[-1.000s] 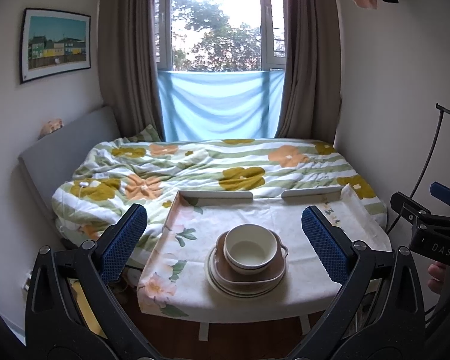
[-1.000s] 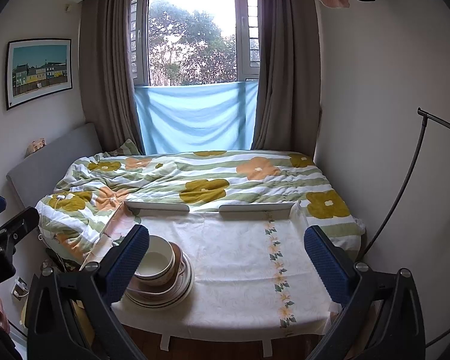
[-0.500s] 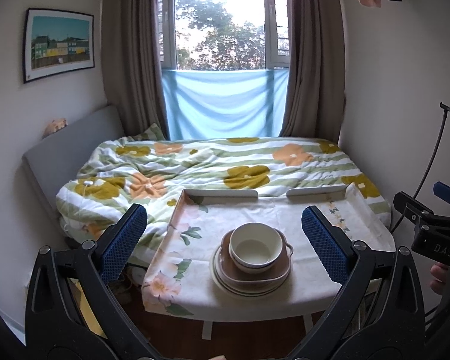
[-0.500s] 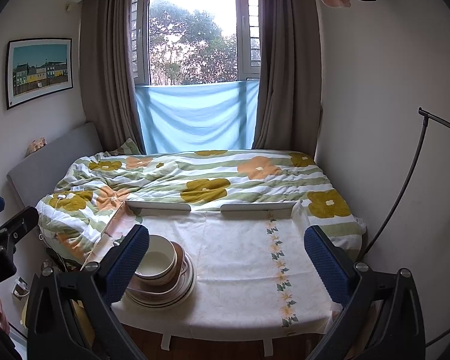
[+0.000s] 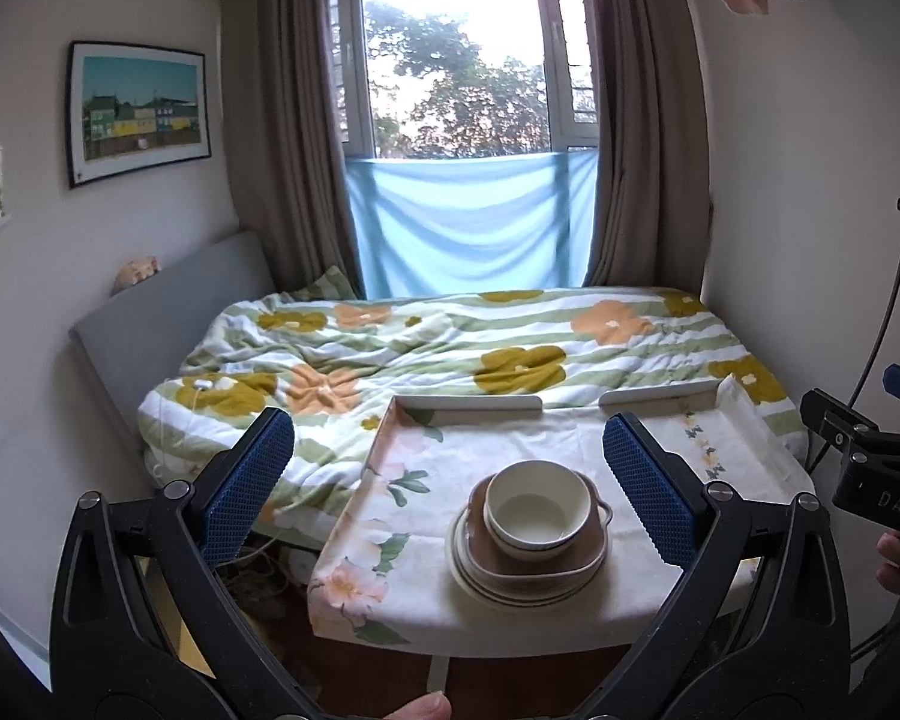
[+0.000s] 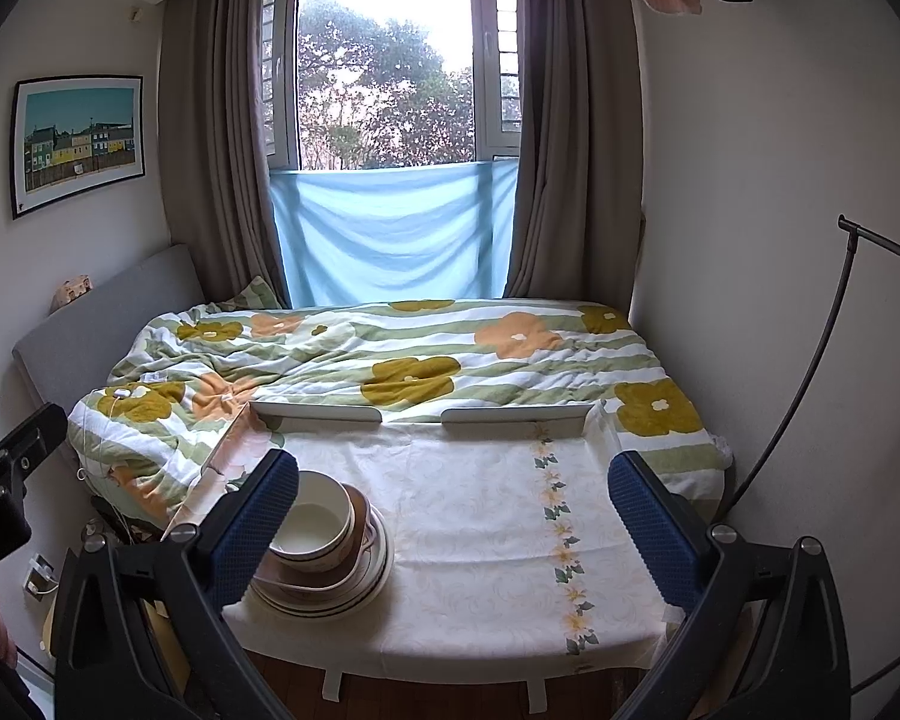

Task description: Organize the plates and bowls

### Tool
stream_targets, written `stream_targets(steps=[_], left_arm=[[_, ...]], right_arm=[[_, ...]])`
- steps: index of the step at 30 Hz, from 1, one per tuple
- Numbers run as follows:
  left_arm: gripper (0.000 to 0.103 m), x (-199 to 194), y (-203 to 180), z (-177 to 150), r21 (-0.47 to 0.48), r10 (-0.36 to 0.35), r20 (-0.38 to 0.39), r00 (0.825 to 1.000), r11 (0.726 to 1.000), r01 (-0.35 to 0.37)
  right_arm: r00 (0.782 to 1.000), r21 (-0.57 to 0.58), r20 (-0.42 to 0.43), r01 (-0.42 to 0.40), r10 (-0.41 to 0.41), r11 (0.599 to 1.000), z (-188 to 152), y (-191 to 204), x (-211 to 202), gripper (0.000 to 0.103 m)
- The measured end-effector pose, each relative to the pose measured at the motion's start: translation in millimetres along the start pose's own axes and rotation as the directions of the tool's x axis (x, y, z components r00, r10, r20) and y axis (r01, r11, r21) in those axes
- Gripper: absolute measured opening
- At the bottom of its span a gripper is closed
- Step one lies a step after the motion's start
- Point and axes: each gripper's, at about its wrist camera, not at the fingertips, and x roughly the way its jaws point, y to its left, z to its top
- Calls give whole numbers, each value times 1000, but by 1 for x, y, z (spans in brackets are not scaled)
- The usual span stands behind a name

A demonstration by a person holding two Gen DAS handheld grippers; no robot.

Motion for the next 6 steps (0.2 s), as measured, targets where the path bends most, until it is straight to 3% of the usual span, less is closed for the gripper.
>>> stream_targets(steps=[6], left_arm=[[103, 4, -2, 2, 14, -9, 12, 1000, 1000, 9]], right_arm=[[1000, 0, -10, -1, 1, 1000, -1, 4, 4, 103]])
